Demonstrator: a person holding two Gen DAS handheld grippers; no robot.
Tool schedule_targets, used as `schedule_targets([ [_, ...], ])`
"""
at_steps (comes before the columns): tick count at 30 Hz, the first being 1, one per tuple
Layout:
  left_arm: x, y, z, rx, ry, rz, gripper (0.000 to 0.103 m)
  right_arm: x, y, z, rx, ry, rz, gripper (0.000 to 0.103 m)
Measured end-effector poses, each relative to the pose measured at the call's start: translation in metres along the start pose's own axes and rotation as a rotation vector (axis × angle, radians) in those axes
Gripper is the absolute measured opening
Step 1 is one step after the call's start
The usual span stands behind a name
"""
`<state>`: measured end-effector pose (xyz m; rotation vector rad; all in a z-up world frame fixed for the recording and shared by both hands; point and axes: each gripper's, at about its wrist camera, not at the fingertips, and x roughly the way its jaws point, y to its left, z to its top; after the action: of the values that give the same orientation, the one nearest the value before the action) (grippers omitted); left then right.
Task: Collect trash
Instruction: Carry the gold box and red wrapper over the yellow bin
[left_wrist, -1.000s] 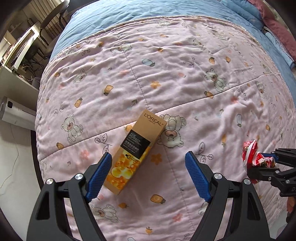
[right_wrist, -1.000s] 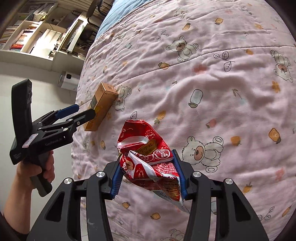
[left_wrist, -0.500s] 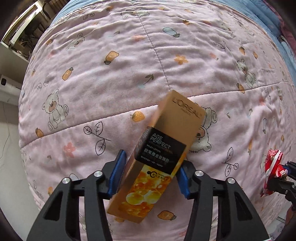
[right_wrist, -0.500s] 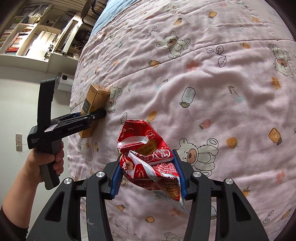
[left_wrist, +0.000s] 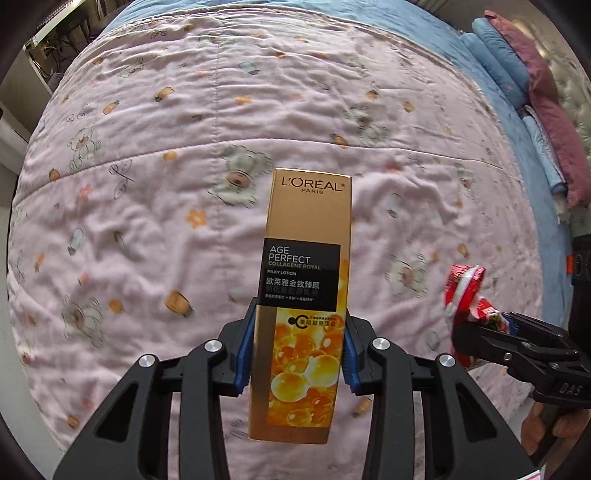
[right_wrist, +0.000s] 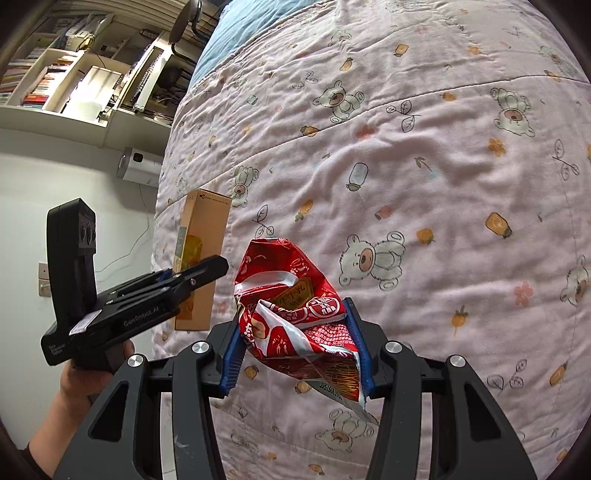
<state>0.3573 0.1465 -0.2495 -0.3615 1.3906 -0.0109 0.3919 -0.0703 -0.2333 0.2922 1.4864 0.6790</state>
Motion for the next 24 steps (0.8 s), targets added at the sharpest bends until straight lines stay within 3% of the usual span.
schedule_targets([
  [5, -0.022, -0.05, -0.045, 0.039, 0.002, -0.068, 0.038, -0.034, -0.001, -0.045, 0.007, -0.023, -0.024, 0.048],
  [12, -0.05, -0.087, -0.111, 0.053, 0.026, -0.154, 0.038, -0.094, -0.017, -0.123, 0.085, -0.098, -0.039, 0.048],
  [24, -0.07, -0.173, -0.229, 0.269, 0.073, -0.207, 0.038, -0.168, -0.06, -0.274, 0.233, -0.232, -0.049, 0.048],
])
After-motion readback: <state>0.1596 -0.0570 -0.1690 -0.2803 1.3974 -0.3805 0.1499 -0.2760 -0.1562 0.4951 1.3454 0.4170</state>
